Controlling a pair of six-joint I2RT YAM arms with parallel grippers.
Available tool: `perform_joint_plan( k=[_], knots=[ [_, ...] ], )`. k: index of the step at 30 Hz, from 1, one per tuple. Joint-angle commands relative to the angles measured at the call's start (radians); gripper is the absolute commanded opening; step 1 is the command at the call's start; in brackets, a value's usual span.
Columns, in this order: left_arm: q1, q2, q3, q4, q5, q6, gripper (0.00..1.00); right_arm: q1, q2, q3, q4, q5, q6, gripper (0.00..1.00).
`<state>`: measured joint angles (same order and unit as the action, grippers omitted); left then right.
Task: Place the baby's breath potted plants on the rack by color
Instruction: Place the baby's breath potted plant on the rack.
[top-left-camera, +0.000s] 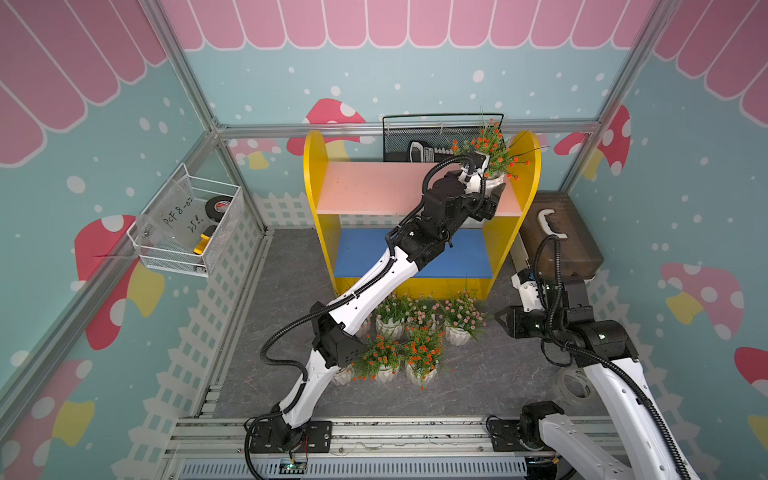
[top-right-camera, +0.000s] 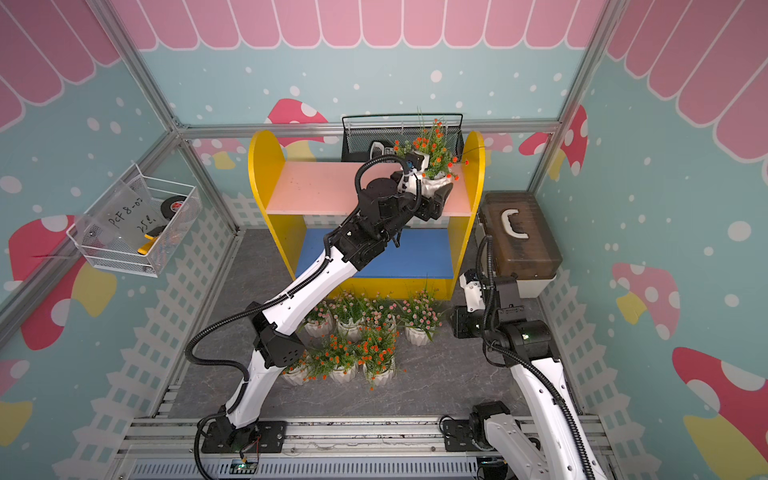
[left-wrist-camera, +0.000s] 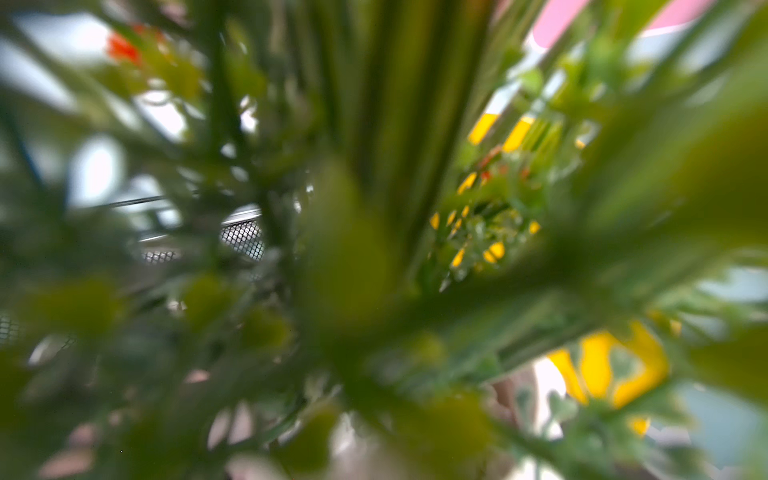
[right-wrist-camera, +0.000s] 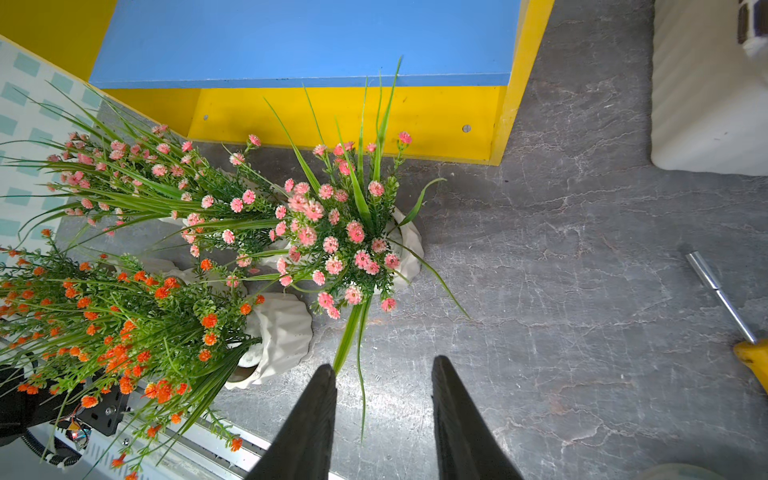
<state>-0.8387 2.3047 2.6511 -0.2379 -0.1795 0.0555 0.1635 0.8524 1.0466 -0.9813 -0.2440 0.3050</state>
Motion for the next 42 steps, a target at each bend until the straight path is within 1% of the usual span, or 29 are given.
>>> perform_joint_plan(
  k=[1, 5, 7, 9, 10, 15, 18, 28, 36, 42],
  knots=[
    [0.006, 0.012, 0.066, 0.107, 0.035, -0.018, 0.36, -0.004, -0.016, -0.013, 0.009, 0.003, 0.004, 0.38],
    [0.004, 0.027, 0.081, 0.112, 0.05, -0.026, 0.37, -0.003, -0.017, -0.013, 0.01, 0.003, 0.004, 0.38],
    [0.006, 0.027, 0.08, 0.111, 0.044, -0.025, 0.44, -0.004, -0.018, -0.014, 0.01, 0.005, 0.003, 0.38],
    [0.007, 0.027, 0.081, 0.108, 0.041, -0.023, 0.56, -0.003, -0.018, -0.016, 0.011, 0.005, 0.005, 0.38],
    [0.009, 0.025, 0.08, 0.106, 0.041, -0.022, 0.6, -0.004, -0.018, -0.018, 0.012, 0.003, 0.005, 0.38],
    [0.015, 0.018, 0.081, 0.092, 0.047, -0.017, 0.75, -0.004, -0.021, -0.021, 0.015, 0.0, 0.008, 0.38],
    [0.018, 0.012, 0.08, 0.081, 0.057, -0.008, 0.8, -0.004, -0.023, -0.021, 0.015, 0.0, 0.008, 0.39],
    [0.029, -0.012, 0.075, 0.038, 0.096, 0.007, 0.87, -0.004, -0.023, -0.019, 0.015, 0.0, 0.013, 0.4],
    [0.035, -0.017, 0.071, 0.048, 0.091, 0.01, 0.92, -0.003, -0.027, -0.013, 0.009, 0.0, 0.012, 0.41],
    [0.048, -0.021, 0.071, 0.055, 0.126, 0.015, 0.95, -0.004, -0.027, -0.021, 0.009, 0.01, 0.007, 0.43]
  ],
)
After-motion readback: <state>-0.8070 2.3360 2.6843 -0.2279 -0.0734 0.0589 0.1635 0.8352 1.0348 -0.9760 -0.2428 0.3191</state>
